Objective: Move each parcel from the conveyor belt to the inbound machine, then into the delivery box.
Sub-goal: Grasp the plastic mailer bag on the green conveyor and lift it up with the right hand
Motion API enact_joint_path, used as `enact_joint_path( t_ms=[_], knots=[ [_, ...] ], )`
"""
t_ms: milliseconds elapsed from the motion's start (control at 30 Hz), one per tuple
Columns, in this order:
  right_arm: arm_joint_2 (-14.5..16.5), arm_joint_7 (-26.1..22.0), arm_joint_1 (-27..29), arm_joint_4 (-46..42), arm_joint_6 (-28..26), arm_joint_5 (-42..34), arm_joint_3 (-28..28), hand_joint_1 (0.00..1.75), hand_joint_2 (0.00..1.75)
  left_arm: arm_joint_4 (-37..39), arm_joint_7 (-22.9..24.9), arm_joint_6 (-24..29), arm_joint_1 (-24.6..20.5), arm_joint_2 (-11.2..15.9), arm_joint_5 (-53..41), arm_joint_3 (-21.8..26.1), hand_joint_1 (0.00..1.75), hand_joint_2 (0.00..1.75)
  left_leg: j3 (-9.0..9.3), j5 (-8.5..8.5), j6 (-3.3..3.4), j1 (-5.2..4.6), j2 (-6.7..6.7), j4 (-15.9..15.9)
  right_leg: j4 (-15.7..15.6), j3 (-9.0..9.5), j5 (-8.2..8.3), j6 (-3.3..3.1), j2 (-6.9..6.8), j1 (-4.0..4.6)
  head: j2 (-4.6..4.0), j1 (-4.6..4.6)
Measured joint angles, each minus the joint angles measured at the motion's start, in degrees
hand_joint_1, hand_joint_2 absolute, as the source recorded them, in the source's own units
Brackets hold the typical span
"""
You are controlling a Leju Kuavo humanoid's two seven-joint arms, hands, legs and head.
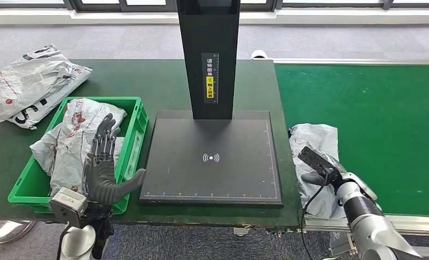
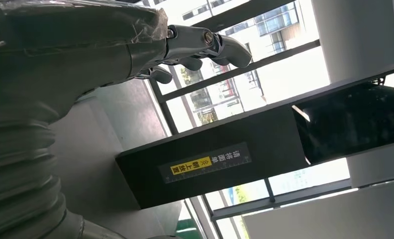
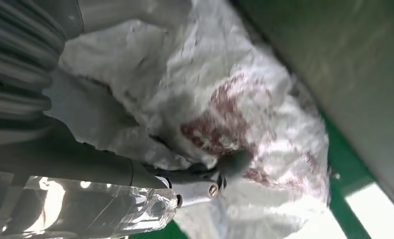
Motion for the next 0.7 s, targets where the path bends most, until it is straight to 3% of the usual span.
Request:
enact_joint_path(
  t_ms=[200,467,500,600,700],
  knots=[
    [2.66,0.85,2.32,-0.02,-0.12,-1.05,0.00,1.75,1.75,0.35,0.17,-0.01,-0.10,-0.02,-1.02,-0.22,0.00,1.75,0.02,0.00,0.00,0.00,0.02,0.00,0.00,0.00,0.00,0.00,0.01,0.00,0.00,0.00],
    [3.72,1.69,2.80,-0.02,-0.27,-1.07,0.00,1.75,1.75,1.16,0.20,-0.04,-0.23,-0.02,-1.02,-0.26,0.00,1.75,0.04,0.00,-0.01,0.00,0.02,0.00,0.00,0.00,0.00,0.00,0.03,0.00,0.00,0.00],
    [3.76,1.71,2.81,-0.02,-0.26,-1.08,0.00,1.39,1.75,1.22,0.20,-0.04,-0.24,-0.02,-1.02,-0.27,0.00,1.75,0.04,0.00,-0.01,0.00,0.02,0.00,0.00,0.00,0.00,-0.01,0.03,0.01,0.00,0.00],
    [3.85,1.96,2.90,-0.02,-0.24,-1.07,0.00,0.08,1.75,1.34,0.20,-0.05,-0.24,-0.02,-1.02,-0.28,0.00,1.75,0.04,-0.01,-0.01,0.00,0.02,0.00,0.00,0.00,-0.01,-0.02,0.04,0.03,0.00,0.00],
    [3.90,3.86,3.01,-0.02,-0.79,-0.64,0.00,0.00,1.75,1.50,0.20,-0.11,-0.27,-0.02,-1.02,-0.28,0.00,1.75,0.06,-0.03,-0.03,0.00,0.03,0.00,0.00,0.00,-0.01,-0.02,0.05,0.03,0.00,0.00]
  ],
)
